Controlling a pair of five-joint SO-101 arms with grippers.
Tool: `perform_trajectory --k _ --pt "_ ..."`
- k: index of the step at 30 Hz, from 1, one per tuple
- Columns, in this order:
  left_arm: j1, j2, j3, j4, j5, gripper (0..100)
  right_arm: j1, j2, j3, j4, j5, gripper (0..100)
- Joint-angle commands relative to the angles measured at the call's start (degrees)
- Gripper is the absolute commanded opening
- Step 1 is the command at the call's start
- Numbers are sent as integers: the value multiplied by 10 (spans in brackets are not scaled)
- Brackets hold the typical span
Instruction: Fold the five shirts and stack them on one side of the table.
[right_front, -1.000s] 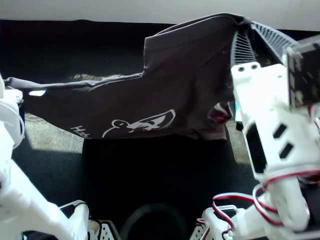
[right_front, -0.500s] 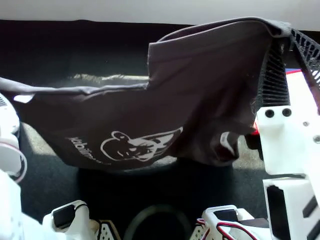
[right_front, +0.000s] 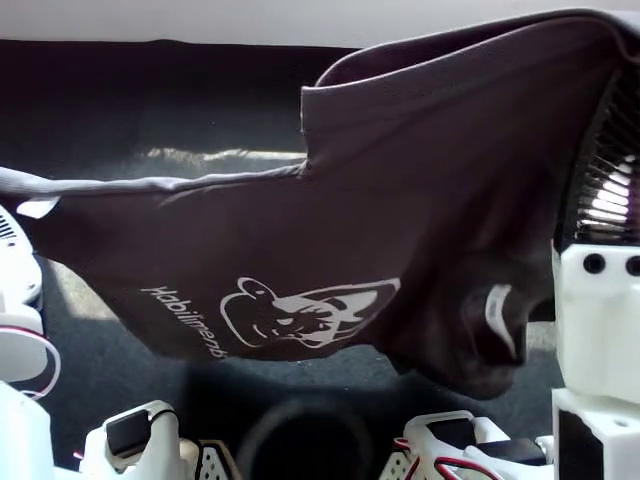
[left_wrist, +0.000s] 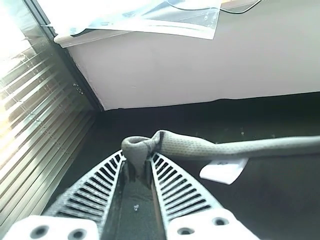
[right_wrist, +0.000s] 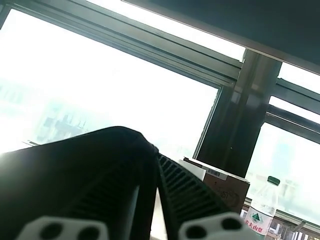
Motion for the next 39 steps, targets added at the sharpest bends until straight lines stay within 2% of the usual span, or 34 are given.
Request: perform_trajectory --k 1,7,12,18,25,31,39 --pt "-9 0 -10 -7 2 9 7 -2 -6 -1 8 6" --pt "-13 0 -10 52 2 9 7 -2 -7 65 5 6" --pt "-66 -38 -12 52 18 9 5 -26 -1 80 5 6" --pt "-68 -93 -10 55 18 9 5 -52 -1 80 4 6" --pt "-69 -94 -6 53 18 9 4 -41 10 84 4 6" --pt "-69 6 -7 52 18 9 2 6 104 69 -3 6" --pt "-44 233 -10 29 18 9 -8 119 262 -23 -76 6"
